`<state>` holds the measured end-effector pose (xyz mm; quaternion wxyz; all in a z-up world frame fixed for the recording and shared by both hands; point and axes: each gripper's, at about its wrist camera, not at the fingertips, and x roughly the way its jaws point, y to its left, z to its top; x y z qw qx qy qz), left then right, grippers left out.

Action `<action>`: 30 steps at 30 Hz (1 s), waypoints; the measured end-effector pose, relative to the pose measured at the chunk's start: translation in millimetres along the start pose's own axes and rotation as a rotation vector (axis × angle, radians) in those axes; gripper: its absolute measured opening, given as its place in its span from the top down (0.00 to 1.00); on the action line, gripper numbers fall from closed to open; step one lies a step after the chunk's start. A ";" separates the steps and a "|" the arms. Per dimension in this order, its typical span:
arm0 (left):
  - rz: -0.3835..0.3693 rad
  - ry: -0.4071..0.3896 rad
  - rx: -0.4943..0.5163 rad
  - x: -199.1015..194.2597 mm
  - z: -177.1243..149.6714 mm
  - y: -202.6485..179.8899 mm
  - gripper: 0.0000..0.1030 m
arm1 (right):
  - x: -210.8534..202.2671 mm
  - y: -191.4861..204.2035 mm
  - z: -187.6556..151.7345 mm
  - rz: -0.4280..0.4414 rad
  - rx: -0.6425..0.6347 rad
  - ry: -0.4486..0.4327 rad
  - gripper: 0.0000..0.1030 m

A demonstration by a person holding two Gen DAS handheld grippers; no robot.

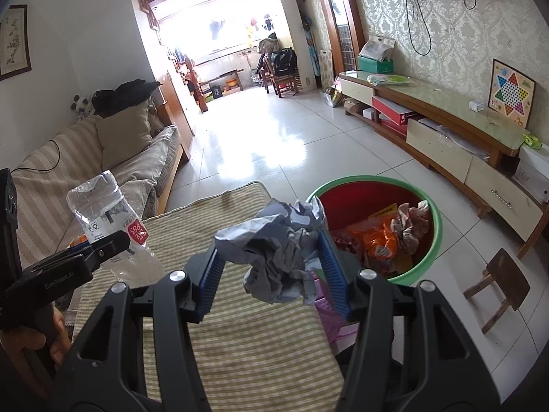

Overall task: Collect trash
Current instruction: 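Carry the water bottle and paper ball over the red bucket with both tools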

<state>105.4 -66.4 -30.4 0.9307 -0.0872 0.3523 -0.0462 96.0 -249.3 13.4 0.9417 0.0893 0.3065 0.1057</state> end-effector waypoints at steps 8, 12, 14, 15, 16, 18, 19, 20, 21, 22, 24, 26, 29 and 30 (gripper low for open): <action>0.008 0.011 0.017 0.3 -0.7 -4.4 0.51 | 4.1 -14.6 -3.3 -0.013 0.031 0.002 0.49; 0.010 0.031 0.011 9.0 0.6 -4.9 0.51 | 12.7 -19.8 -7.3 -0.014 0.047 0.029 0.49; 0.007 0.031 0.014 12.9 1.3 -6.5 0.51 | 13.9 -23.6 -7.0 -0.023 0.046 0.028 0.49; 0.004 0.031 0.017 15.0 1.8 -8.8 0.51 | 13.8 -26.6 -6.3 -0.028 0.047 0.026 0.49; -0.003 0.033 0.019 18.2 2.2 -11.6 0.51 | 13.2 -29.9 -6.0 -0.032 0.051 0.024 0.49; -0.023 0.039 0.022 25.0 2.8 -16.2 0.51 | 11.9 -36.8 -4.5 -0.041 0.059 0.021 0.49; -0.033 0.043 0.023 28.1 3.1 -18.8 0.51 | 11.1 -39.9 -3.6 -0.048 0.061 0.018 0.49; -0.045 0.048 0.025 32.4 4.3 -23.2 0.51 | 10.0 -42.7 -2.7 -0.056 0.062 0.015 0.49; -0.054 0.049 0.029 35.1 4.5 -27.6 0.51 | 8.8 -46.1 -1.7 -0.065 0.064 0.011 0.49; -0.063 0.050 0.034 37.7 5.1 -31.6 0.51 | 7.8 -50.5 -0.5 -0.073 0.068 0.008 0.49; -0.083 0.049 0.050 43.3 8.9 -41.5 0.51 | 6.4 -59.6 3.0 -0.088 0.073 0.002 0.49; -0.100 0.048 0.062 48.3 12.1 -50.9 0.51 | 5.9 -66.8 6.9 -0.104 0.071 -0.004 0.49; -0.124 0.050 0.075 55.1 18.3 -61.9 0.51 | 6.4 -76.0 12.3 -0.122 0.067 -0.015 0.49; -0.129 0.049 0.081 57.1 20.3 -65.4 0.51 | 7.4 -79.1 15.2 -0.127 0.066 -0.018 0.49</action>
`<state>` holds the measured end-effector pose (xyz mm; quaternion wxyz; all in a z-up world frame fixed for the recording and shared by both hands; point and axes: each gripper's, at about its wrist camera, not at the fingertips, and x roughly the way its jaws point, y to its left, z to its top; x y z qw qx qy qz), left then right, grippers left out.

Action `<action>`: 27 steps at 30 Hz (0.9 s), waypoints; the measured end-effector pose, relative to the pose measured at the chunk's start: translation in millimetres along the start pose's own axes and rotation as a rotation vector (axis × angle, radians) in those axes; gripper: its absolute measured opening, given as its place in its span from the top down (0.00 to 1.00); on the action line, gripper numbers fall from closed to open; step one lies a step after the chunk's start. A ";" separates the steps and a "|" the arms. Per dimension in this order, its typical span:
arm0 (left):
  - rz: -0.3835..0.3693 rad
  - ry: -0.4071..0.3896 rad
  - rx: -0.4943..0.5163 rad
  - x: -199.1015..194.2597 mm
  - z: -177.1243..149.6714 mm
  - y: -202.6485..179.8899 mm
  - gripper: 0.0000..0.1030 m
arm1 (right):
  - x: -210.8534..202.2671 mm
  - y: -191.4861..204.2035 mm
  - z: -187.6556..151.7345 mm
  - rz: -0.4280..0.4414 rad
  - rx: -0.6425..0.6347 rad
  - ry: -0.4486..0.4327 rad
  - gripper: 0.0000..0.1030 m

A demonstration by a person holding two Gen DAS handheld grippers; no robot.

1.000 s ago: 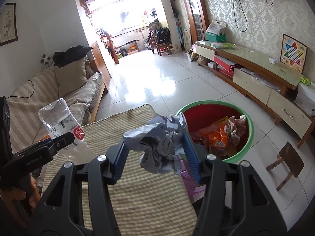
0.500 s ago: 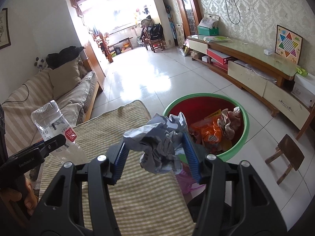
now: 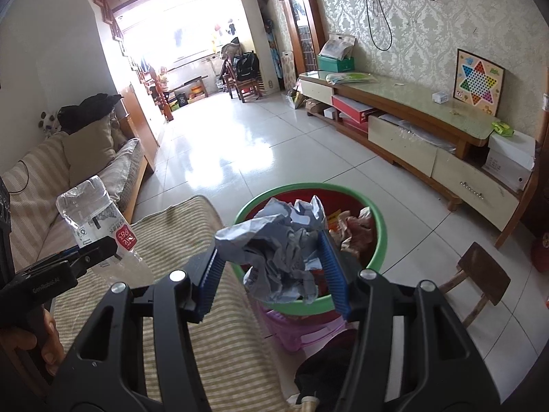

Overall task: Collect trash
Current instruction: 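Carry the water bottle and paper ball over the red bucket with both tools, then open the left tool to drop the water bottle into the bucket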

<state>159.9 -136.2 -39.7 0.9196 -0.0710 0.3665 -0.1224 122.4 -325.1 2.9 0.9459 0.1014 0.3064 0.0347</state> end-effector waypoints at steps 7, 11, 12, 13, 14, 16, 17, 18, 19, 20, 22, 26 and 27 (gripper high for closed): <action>-0.050 0.008 0.017 16.7 12.6 -14.5 0.51 | 11.5 -14.7 14.1 -0.006 0.022 -0.010 0.49; -0.071 0.019 0.047 28.3 15.6 -23.3 0.51 | 18.2 -21.8 18.2 -0.008 0.030 -0.014 0.49; -0.074 0.021 0.054 31.0 16.2 -25.2 0.51 | 19.8 -23.8 19.3 -0.012 0.031 -0.016 0.49; -0.079 0.025 0.057 33.9 18.2 -26.0 0.51 | 21.1 -24.8 20.1 -0.015 0.032 -0.017 0.49; -0.086 0.033 0.056 38.2 19.6 -27.3 0.51 | 22.7 -26.6 21.3 -0.016 0.036 -0.016 0.49; -0.099 0.047 0.051 47.5 22.2 -30.5 0.51 | 25.4 -30.1 23.9 -0.012 0.044 -0.016 0.49; -0.103 0.050 0.050 51.4 23.2 -32.0 0.51 | 26.9 -31.6 25.5 -0.011 0.046 -0.017 0.49; -0.107 0.054 0.052 55.9 24.2 -34.7 0.51 | 27.2 -33.0 25.5 -0.010 0.047 -0.019 0.49; -0.111 0.056 0.054 60.2 25.1 -37.7 0.51 | 28.1 -34.8 26.5 -0.011 0.048 -0.021 0.49; -0.114 0.058 0.058 64.3 26.1 -40.9 0.51 | 28.7 -36.5 27.1 -0.012 0.049 -0.023 0.49; -0.122 0.076 0.072 75.7 27.5 -48.9 0.51 | 29.1 -41.6 28.3 -0.012 0.057 -0.027 0.49; -0.142 0.112 0.088 97.4 27.6 -65.1 0.51 | 27.2 -53.7 28.4 -0.021 0.073 -0.034 0.49; -0.146 0.117 0.093 101.8 27.5 -68.6 0.51 | 27.0 -56.8 28.4 -0.023 0.079 -0.034 0.49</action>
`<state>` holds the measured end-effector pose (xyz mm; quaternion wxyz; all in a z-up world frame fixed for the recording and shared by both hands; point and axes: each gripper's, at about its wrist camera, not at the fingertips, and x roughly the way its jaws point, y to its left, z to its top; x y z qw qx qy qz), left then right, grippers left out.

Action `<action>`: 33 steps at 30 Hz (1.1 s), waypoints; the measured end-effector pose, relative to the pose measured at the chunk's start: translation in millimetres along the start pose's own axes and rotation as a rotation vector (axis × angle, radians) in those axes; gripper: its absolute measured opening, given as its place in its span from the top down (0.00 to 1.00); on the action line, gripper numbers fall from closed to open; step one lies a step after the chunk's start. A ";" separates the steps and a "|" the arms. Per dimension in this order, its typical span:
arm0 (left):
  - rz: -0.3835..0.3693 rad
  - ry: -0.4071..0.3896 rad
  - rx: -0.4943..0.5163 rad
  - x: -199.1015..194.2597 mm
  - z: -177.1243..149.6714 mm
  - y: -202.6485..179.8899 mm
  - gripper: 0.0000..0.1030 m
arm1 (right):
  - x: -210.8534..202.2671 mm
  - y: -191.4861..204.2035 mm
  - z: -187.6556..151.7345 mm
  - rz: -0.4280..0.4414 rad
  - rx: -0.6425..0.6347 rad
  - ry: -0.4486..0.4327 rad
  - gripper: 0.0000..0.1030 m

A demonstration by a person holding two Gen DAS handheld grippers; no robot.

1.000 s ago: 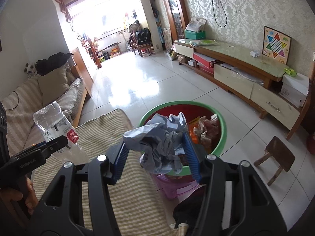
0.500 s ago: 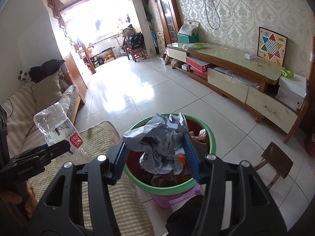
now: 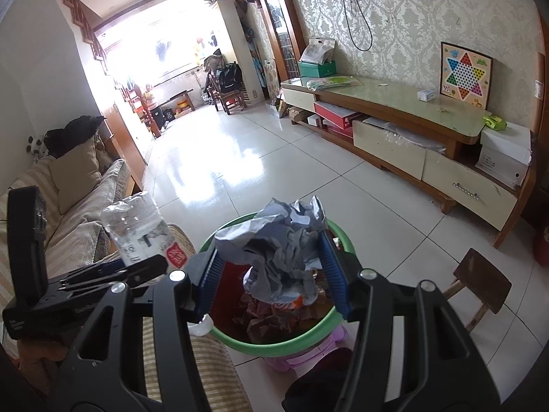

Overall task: Collect trash
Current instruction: 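Open the left tool to drop the water bottle into the bucket, then open the right tool to drop the grey paper ball into the bucket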

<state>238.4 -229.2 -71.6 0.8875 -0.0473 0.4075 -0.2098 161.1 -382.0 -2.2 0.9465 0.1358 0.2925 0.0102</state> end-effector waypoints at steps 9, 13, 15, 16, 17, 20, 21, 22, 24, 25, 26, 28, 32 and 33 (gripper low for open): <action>-0.001 0.039 -0.006 42.0 18.9 -13.5 0.47 | -0.5 -25.5 -5.5 -0.028 0.045 0.010 0.49; 0.005 0.025 -0.027 44.4 20.8 -7.7 0.28 | 2.0 -29.5 -7.7 -0.034 0.057 0.019 0.48; 0.020 0.028 -0.019 40.1 14.9 -4.9 0.27 | 5.1 -28.6 -8.5 -0.033 0.057 0.026 0.48; 0.029 0.029 -0.016 36.6 11.1 -3.0 0.27 | 6.4 -27.3 -8.9 -0.032 0.056 0.027 0.48; 0.042 0.028 -0.015 30.5 5.2 -0.4 0.27 | 7.7 -25.6 -9.0 -0.031 0.053 0.028 0.48; 0.061 0.012 -0.030 7.3 -13.1 9.5 0.27 | 12.9 -18.1 -8.7 -0.031 0.033 0.032 0.48; 0.067 0.007 -0.037 -0.9 -19.3 13.9 0.27 | 15.5 -14.9 -8.4 -0.031 0.026 0.037 0.48; 0.075 0.003 -0.040 -10.9 -28.9 16.9 0.26 | 17.6 -12.9 -8.1 -0.030 0.020 0.040 0.48; 0.091 0.008 -0.048 -27.4 -45.7 25.4 0.25 | 22.2 -7.6 -7.6 -0.033 0.004 0.047 0.48; 0.096 0.014 -0.052 -35.9 -55.6 30.1 0.25 | 24.8 -4.6 -7.0 -0.034 -0.004 0.051 0.48; 0.105 0.021 -0.055 -42.9 -63.3 34.7 0.25 | 26.8 -1.3 -7.0 -0.036 -0.012 0.053 0.48; 0.133 0.033 -0.062 -57.9 -80.6 42.0 0.25 | 32.2 4.6 -6.3 -0.040 -0.032 0.058 0.48; 0.186 0.071 -0.085 -82.7 -112.8 61.3 0.25 | 45.3 12.8 -5.6 -0.047 -0.052 0.083 0.48; 0.202 0.085 -0.092 -86.8 -119.6 66.6 0.24 | 48.6 14.7 -6.2 -0.042 -0.047 0.093 0.48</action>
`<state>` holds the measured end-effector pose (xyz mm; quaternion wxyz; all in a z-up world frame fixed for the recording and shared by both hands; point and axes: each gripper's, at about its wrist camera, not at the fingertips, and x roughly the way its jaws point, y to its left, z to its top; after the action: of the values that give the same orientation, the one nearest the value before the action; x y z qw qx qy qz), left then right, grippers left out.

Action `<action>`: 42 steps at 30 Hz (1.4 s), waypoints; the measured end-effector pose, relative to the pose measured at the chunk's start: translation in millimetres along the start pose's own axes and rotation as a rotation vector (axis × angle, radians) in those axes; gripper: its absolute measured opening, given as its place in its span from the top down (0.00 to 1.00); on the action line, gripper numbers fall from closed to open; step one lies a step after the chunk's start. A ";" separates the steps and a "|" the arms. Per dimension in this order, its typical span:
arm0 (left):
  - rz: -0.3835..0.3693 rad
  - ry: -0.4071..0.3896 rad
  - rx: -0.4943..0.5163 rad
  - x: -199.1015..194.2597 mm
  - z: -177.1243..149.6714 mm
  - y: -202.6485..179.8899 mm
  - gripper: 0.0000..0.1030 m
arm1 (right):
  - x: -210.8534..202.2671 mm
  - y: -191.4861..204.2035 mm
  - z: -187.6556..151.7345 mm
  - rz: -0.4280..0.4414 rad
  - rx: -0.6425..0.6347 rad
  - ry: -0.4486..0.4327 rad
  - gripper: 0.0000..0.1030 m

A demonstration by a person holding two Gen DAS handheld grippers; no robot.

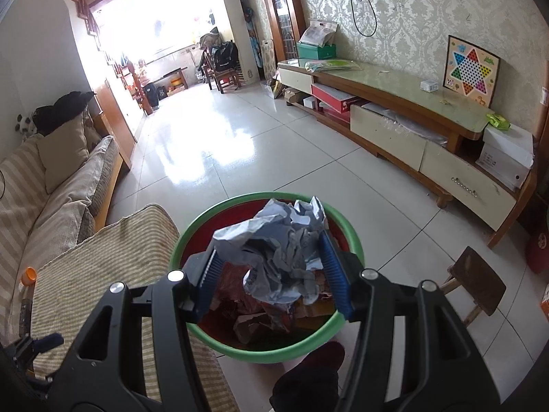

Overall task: Collect trash
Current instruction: 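Open the right tool to drop the grey paper ball into the bucket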

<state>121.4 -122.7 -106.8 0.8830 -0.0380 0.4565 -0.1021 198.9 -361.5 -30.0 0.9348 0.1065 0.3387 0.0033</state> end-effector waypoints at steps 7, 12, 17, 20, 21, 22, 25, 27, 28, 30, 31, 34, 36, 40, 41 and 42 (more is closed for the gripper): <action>0.028 0.033 -0.056 -7.2 -21.9 32.3 0.24 | 16.0 15.0 -4.6 0.004 0.002 0.049 0.48; 0.019 0.020 -0.058 -17.0 -29.0 37.3 0.24 | 21.7 29.7 -6.2 -0.007 -0.014 0.062 0.48; 0.015 0.029 -0.038 -20.7 -33.3 42.5 0.24 | 24.9 39.6 -6.9 -0.015 -0.010 0.083 0.48; 0.019 0.025 -0.045 -24.0 -34.2 46.9 0.24 | 26.2 45.8 -7.6 -0.023 -0.017 0.093 0.48; 0.021 0.027 -0.051 -24.9 -34.9 49.0 0.24 | 26.0 48.1 -7.7 -0.026 -0.019 0.094 0.48; 0.022 0.026 -0.055 -26.0 -35.6 50.9 0.24 | 25.2 50.0 -7.6 -0.029 -0.023 0.092 0.48; 0.031 0.036 -0.052 -26.3 -37.1 54.6 0.23 | 25.9 53.6 -6.8 -0.047 -0.043 0.093 0.48; 0.026 0.040 -0.044 -25.7 -37.4 56.1 0.23 | 26.9 56.4 -6.5 -0.061 -0.051 0.097 0.48; 0.021 0.040 -0.043 -25.2 -37.3 56.5 0.23 | 27.3 57.7 -6.4 -0.067 -0.055 0.098 0.48; 0.008 0.043 -0.042 -24.2 -36.6 57.2 0.23 | 28.4 58.7 -6.7 -0.073 -0.058 0.103 0.48; 0.001 0.042 -0.039 -24.5 -36.5 56.7 0.23 | 28.8 58.8 -6.9 -0.072 -0.055 0.106 0.48; -0.010 0.043 -0.017 -26.0 -37.3 53.9 0.23 | 29.9 57.1 -8.8 -0.072 -0.040 0.114 0.48; -0.016 0.049 -0.005 -26.0 -39.1 51.8 0.23 | 31.5 57.1 -8.2 -0.077 -0.035 0.122 0.48; -0.048 0.063 -0.004 -25.1 -41.0 50.9 0.23 | 33.0 62.1 -7.5 -0.099 -0.057 0.127 0.48; -0.056 0.068 -0.007 -24.4 -41.1 51.3 0.23 | 34.2 63.0 -7.2 -0.105 -0.060 0.130 0.48; -0.066 0.070 -0.012 -24.1 -41.2 52.3 0.23 | 35.1 63.8 -6.9 -0.110 -0.062 0.132 0.48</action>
<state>81.9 -65.4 -119.8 0.8625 -0.0545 0.4861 -0.1296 225.7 -295.0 -44.4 0.9122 0.0582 0.4045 -0.0306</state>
